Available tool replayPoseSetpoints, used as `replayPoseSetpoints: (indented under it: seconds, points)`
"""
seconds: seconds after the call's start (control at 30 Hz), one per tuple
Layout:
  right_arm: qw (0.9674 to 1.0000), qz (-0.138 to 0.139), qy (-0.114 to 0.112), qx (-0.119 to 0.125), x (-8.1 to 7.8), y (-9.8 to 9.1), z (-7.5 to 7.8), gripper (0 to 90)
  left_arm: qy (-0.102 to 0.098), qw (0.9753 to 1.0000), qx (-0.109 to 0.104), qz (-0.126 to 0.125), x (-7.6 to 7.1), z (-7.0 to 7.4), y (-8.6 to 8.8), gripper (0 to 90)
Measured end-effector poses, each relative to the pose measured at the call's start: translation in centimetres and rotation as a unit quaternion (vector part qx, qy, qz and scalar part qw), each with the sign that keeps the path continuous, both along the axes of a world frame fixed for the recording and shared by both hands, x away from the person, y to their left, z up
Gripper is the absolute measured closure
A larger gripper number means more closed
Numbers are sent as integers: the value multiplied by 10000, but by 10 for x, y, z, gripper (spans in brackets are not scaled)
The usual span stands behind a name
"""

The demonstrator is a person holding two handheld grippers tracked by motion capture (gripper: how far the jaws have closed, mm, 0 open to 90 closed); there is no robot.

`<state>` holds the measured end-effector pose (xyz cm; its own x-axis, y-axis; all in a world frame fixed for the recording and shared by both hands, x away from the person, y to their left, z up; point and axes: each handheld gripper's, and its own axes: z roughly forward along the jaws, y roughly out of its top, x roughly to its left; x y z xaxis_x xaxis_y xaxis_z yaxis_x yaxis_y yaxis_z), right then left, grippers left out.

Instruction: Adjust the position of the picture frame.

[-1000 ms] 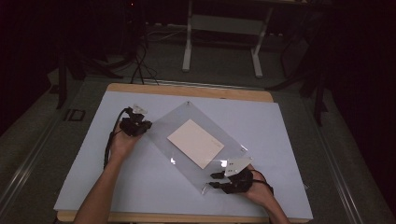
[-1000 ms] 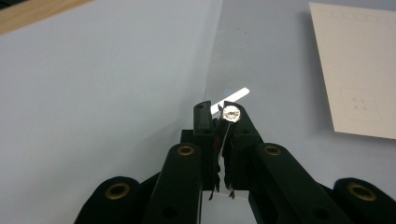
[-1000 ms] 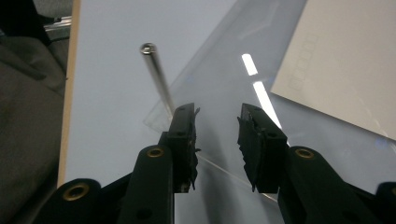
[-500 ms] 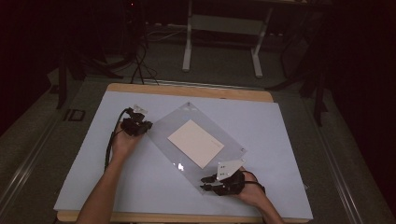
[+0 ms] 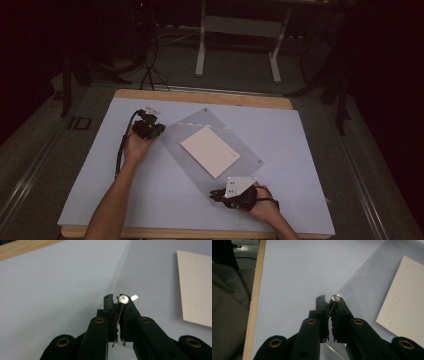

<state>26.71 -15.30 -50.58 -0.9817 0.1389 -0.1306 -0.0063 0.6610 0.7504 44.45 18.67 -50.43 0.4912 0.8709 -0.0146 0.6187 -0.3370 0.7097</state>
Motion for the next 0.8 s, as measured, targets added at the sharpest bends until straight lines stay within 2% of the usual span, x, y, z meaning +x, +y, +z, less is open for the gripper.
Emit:
replayPoseSetpoints:
  seconds: [0.07, 0.17, 0.4, 0.53, 0.67, 0.7, 0.8]
  points:
    - [10000, 75, -36, 0, -3, 6, 2, 841, -38, 10000, -39, 25, 3, 1, -2, 852]
    - [9997, 198, -99, -78, -8, 17, 3, 838, 12, 10000, -60, 79, 10, 0, -7, 853]
    - [9995, 191, -212, -114, -13, 39, 8, 838, -2, 9997, -153, 187, 24, 7, -15, 850]
    - [9993, 185, -280, -148, -16, 49, 11, 838, 11, 9996, -243, 149, 35, 10, -24, 848]
    - [9989, 142, -342, -292, -20, 68, 19, 836, 62, 9986, -509, 132, 51, 8, -48, 844]
    - [9988, 153, -351, -316, -20, 72, 20, 834, 117, 9988, -467, 69, 54, 7, -54, 844]
    - [9987, 181, -349, -336, -20, 80, 20, 832, 115, 9993, -338, -141, 62, 8, -74, 844]
